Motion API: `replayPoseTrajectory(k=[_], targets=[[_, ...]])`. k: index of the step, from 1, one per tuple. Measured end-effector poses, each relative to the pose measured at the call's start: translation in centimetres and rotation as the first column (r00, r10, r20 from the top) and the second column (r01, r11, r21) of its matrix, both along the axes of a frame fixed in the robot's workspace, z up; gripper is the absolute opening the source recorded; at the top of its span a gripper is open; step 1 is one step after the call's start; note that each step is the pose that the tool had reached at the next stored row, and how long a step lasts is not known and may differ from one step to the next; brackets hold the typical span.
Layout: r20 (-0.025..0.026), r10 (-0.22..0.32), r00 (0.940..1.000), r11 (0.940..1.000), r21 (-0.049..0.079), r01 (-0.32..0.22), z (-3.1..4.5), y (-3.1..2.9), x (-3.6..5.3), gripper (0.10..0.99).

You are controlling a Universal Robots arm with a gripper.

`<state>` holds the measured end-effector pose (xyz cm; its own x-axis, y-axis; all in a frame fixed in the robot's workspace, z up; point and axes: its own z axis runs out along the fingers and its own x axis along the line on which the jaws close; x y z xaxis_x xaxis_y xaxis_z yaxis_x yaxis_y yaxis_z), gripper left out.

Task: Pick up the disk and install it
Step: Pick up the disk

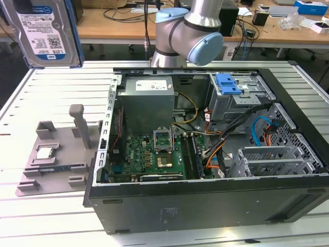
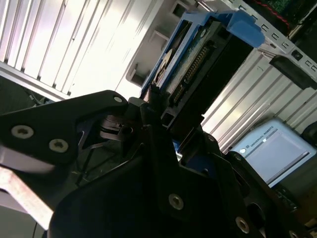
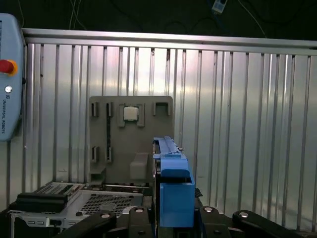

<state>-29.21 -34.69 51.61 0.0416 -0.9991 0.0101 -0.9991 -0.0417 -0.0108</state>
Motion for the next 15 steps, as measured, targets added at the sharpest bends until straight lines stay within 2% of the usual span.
replayPoseTrajectory(k=[2,15], targets=[[-0.0001,0.0,1.0,1.0,0.0,0.0,0.0,0.01,1.19,0.369],[-0.0001,0.0,1.0,1.0,0.0,0.0,0.01,0.15,6.85,0.369]])
